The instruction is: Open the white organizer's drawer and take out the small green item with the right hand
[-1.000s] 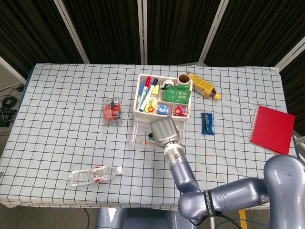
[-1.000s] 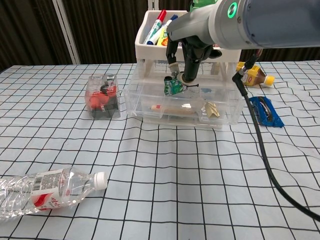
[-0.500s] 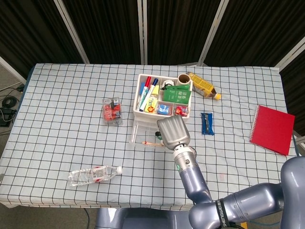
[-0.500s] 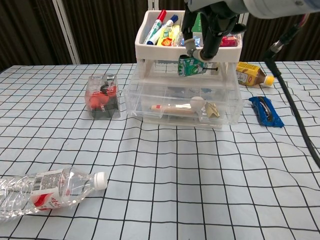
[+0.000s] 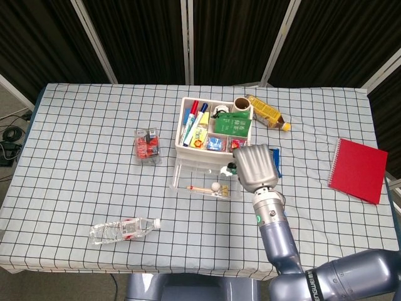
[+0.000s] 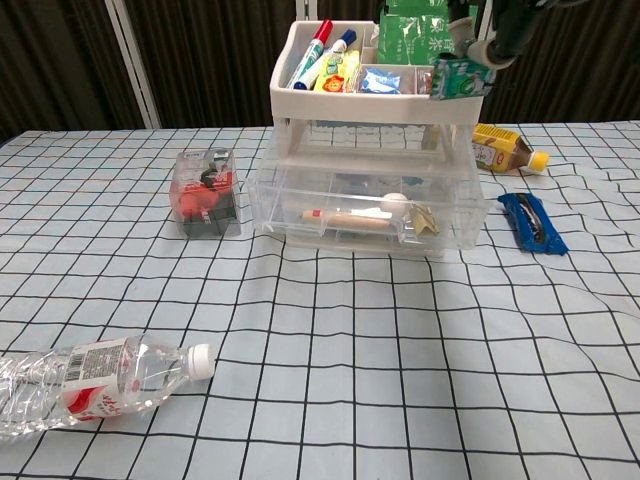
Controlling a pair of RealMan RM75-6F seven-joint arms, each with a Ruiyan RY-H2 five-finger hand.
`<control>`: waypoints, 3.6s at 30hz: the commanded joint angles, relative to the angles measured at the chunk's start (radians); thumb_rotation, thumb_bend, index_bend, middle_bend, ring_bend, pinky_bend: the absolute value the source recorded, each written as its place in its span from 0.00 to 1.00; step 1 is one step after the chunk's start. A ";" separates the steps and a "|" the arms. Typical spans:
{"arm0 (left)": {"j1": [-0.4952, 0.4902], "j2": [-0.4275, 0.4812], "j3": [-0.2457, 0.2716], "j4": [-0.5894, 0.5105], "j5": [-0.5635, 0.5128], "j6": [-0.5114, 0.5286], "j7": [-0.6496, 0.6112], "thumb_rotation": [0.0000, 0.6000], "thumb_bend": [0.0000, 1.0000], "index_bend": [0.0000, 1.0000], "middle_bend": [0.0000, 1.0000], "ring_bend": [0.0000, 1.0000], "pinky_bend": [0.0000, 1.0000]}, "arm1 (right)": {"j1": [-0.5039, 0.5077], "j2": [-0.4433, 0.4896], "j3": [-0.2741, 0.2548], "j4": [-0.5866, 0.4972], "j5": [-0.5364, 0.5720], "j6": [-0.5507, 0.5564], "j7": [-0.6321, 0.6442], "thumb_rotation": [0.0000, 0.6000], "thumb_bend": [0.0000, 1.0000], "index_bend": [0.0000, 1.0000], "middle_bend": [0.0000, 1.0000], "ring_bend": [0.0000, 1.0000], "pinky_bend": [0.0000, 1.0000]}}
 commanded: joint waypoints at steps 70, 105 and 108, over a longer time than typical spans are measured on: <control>0.002 -0.034 0.020 -0.020 0.059 0.005 0.114 1.00 0.00 0.00 0.00 0.00 0.00 | -0.729 -0.007 -0.302 0.807 -0.576 -0.624 0.774 1.00 0.36 0.62 1.00 1.00 0.86; -0.031 -0.092 -0.008 0.043 0.015 -0.041 0.147 1.00 0.00 0.00 0.00 0.00 0.00 | -0.984 -0.011 -0.364 0.883 -1.335 0.032 0.958 1.00 0.16 0.10 0.01 0.00 0.01; -0.035 -0.096 -0.013 0.048 0.002 -0.050 0.149 1.00 0.00 0.00 0.00 0.00 0.00 | -0.990 0.018 -0.377 0.857 -1.353 0.015 0.950 1.00 0.15 0.02 0.00 0.00 0.00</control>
